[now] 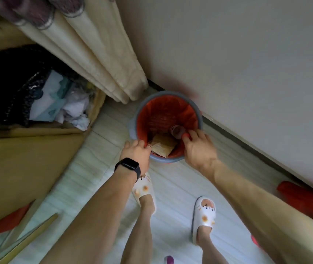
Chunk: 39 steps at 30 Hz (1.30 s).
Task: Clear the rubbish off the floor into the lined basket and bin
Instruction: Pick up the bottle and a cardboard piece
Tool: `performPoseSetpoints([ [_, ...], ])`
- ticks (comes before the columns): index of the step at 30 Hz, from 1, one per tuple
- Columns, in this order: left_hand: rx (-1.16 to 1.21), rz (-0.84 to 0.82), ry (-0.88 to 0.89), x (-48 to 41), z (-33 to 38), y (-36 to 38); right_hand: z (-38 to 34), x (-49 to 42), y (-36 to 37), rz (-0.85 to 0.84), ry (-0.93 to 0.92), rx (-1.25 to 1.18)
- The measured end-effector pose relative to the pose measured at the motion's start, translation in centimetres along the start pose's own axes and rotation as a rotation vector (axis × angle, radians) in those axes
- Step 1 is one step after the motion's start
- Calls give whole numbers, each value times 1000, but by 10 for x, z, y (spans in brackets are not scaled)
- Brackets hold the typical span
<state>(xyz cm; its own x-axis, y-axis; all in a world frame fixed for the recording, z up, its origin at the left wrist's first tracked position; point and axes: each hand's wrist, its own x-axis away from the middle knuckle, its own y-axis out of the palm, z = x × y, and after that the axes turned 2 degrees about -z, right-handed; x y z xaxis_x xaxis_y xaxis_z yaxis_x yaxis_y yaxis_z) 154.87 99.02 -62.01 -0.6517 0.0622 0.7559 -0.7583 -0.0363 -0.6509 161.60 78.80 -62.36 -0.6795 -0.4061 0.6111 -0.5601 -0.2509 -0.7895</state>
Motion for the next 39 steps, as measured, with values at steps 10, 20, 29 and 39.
performPoseSetpoints([
  [10, 658, 128, -329, 129, 70, 21, -15, 133, -39, -4, -256, -116],
  [20, 1243, 223, -936, 342, 192, 197, -61, 314, 4, -168, -729, -68],
  [29, 1577, 119, -1262, 448, 314, 367, -131, 403, 126, -413, -1023, 338],
  [39, 1763, 6, -1276, 460, 471, 593, -161, 462, 336, -453, -1050, 785],
])
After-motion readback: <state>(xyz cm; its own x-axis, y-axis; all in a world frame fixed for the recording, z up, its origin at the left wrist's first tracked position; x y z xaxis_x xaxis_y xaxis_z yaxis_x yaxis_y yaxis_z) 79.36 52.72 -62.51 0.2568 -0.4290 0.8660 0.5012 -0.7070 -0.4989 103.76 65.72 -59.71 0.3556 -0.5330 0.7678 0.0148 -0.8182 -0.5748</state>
